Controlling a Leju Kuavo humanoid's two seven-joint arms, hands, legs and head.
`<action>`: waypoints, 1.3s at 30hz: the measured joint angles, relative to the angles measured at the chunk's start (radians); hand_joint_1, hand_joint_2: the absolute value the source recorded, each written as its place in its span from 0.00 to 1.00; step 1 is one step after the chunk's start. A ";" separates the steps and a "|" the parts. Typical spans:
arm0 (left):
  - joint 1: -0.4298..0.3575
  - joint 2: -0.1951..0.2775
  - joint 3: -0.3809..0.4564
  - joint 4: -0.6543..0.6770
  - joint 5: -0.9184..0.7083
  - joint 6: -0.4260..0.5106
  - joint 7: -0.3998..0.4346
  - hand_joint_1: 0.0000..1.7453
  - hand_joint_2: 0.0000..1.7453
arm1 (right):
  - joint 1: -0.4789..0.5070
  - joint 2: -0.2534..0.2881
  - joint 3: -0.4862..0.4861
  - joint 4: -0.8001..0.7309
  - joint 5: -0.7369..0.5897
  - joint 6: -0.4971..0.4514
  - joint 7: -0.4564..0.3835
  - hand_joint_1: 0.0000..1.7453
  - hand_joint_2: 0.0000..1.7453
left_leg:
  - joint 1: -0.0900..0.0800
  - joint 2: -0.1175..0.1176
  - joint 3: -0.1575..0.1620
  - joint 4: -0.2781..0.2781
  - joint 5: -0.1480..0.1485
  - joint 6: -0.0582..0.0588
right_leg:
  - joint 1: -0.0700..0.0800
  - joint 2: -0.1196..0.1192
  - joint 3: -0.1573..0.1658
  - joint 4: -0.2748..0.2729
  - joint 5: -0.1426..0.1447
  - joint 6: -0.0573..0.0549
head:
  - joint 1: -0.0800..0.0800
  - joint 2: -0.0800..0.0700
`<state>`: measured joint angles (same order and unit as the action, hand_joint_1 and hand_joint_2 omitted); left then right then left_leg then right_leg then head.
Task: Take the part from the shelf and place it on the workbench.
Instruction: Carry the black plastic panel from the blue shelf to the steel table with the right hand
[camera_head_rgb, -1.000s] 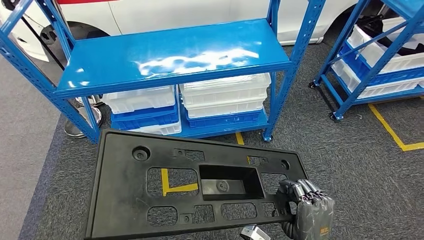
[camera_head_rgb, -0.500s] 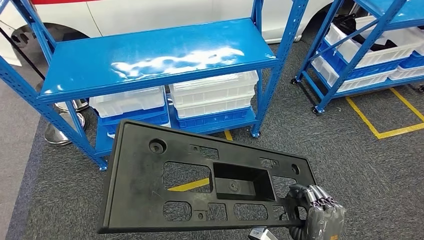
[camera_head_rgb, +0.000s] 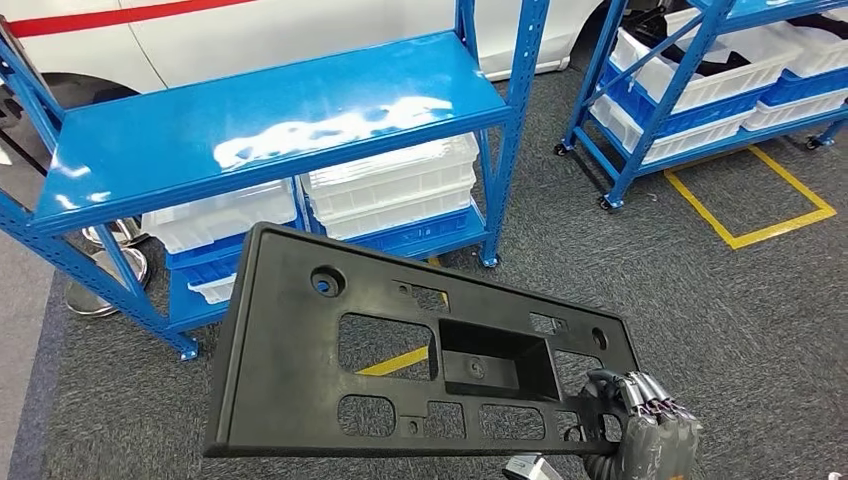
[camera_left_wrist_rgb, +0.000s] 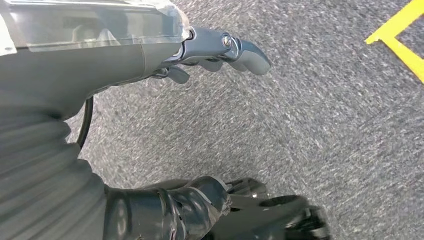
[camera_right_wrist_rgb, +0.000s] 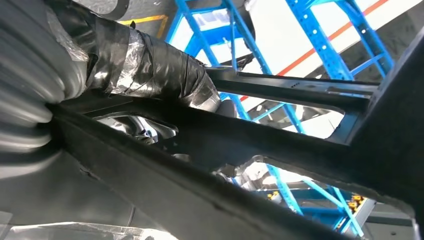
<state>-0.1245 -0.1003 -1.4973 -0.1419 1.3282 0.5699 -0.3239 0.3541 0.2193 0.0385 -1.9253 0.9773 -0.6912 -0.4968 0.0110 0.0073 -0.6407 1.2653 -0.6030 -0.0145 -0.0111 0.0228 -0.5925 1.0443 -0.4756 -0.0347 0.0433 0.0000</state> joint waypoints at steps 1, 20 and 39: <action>0.000 0.000 0.000 0.000 0.000 0.000 0.000 0.00 1.00 | 0.000 0.002 -0.002 0.000 -0.004 0.000 -0.003 0.99 1.00 | 0.000 -0.006 0.031 -0.066 0.040 0.004 | 0.000 0.008 0.001 0.001 0.000 0.000 | 0.000 0.000; -0.003 -0.003 -0.013 0.002 0.008 0.000 0.009 0.00 1.00 | 0.021 0.027 -0.056 -0.014 -0.093 -0.001 -0.066 0.99 1.00 | -0.007 0.063 0.112 -0.256 0.105 0.028 | 0.005 -0.071 0.017 0.000 -0.019 0.032 | 0.002 0.000; -0.002 -0.003 -0.034 0.003 0.009 0.002 0.012 0.00 1.00 | 0.063 0.064 -0.087 -0.045 -0.167 -0.001 -0.116 0.99 1.00 | 0.000 -0.039 0.124 -0.271 0.108 0.039 | 0.004 0.063 -0.011 0.011 -0.005 0.030 | 0.003 0.000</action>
<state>-0.1261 -0.1030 -1.5309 -0.1392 1.3375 0.5719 -0.3116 0.4174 0.2832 -0.0481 -1.9703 0.8102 -0.6926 -0.6125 0.0110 -0.0317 -0.5166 0.9940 -0.4949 0.0245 -0.0068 0.0859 -0.6031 1.0557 -0.4803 -0.0047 0.0464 0.0000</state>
